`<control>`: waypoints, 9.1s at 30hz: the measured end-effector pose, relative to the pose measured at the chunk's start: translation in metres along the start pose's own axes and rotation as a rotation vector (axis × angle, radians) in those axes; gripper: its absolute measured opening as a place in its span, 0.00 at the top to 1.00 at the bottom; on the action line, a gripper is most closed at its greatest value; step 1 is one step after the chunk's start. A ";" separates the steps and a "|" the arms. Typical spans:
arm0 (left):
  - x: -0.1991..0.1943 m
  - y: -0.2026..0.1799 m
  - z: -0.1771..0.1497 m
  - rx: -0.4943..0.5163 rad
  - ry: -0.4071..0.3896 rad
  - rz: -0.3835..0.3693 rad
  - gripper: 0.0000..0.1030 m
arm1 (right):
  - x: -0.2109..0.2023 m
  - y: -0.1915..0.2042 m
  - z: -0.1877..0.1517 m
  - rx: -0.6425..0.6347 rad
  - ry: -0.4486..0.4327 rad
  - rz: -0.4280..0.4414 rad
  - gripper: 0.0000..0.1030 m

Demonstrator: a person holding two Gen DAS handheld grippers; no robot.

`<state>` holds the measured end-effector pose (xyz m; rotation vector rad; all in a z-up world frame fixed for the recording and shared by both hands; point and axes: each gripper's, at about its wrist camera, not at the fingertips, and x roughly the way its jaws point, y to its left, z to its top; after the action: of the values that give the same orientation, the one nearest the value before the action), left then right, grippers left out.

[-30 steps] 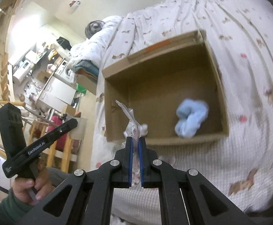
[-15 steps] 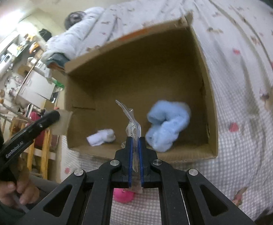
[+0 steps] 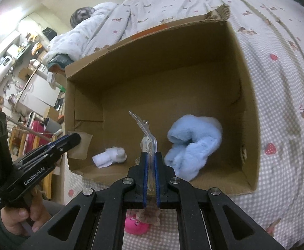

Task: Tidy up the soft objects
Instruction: 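Carry the plastic bag over the box with the right tool, then open the right tool to drop the bag into the box, then move both tools back toward the remaining items on the bed, then grasp the white paper scraps with the left tool while the right tool reaches toward the pink duck, then grasp the pink rubber duck with the right tool, then carry the paper scraps and pink duck over the cardboard box with both tools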

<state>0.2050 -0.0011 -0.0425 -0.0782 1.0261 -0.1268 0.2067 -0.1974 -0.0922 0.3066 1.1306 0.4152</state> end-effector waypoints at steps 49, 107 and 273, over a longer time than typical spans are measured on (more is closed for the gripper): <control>-0.034 0.011 0.003 -0.079 -0.115 0.068 0.11 | -0.025 0.005 0.009 0.010 -0.170 0.005 0.19; -0.059 0.030 -0.104 -0.164 0.069 0.147 0.01 | -0.029 0.016 -0.094 0.020 -0.010 -0.063 0.19; 0.011 0.005 0.008 -0.083 0.007 -0.004 0.86 | 0.010 0.004 0.016 -0.028 0.005 -0.016 0.54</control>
<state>0.2174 0.0023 -0.0485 -0.1555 1.0378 -0.0880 0.2246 -0.1896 -0.0919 0.2713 1.1304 0.4174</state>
